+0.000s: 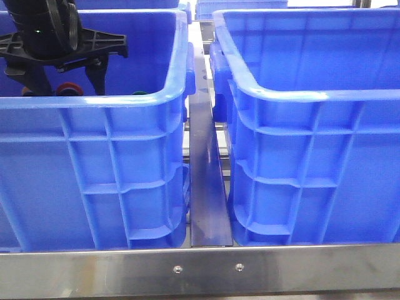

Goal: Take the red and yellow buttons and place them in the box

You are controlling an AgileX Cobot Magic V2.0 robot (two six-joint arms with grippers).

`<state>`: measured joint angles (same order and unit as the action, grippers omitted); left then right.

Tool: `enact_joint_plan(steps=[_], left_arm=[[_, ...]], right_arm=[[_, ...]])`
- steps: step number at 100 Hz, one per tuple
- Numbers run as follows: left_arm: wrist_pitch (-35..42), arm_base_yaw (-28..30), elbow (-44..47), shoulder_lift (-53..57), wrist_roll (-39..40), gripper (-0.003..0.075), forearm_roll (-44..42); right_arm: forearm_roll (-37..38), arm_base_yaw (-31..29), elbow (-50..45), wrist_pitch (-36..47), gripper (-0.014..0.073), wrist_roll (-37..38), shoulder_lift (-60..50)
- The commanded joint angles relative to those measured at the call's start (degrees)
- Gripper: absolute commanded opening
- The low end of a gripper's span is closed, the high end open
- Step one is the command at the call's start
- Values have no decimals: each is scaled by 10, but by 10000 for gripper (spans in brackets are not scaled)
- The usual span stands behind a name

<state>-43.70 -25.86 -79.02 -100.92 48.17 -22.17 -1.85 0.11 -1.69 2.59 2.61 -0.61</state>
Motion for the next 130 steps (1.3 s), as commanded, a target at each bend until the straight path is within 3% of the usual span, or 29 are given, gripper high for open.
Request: enact_joint_plan(steps=[1, 114, 130], left_arm=[[34, 4, -21, 25, 13, 483, -18], [58, 26, -21, -15, 26, 482, -39], [60, 26, -21, -22, 30, 424, -39]], right_arm=[[-1, 0, 9, 44, -88, 0, -14], [-1, 0, 9, 44, -88, 0, -14], [-1, 0, 9, 44, -88, 0, -14]])
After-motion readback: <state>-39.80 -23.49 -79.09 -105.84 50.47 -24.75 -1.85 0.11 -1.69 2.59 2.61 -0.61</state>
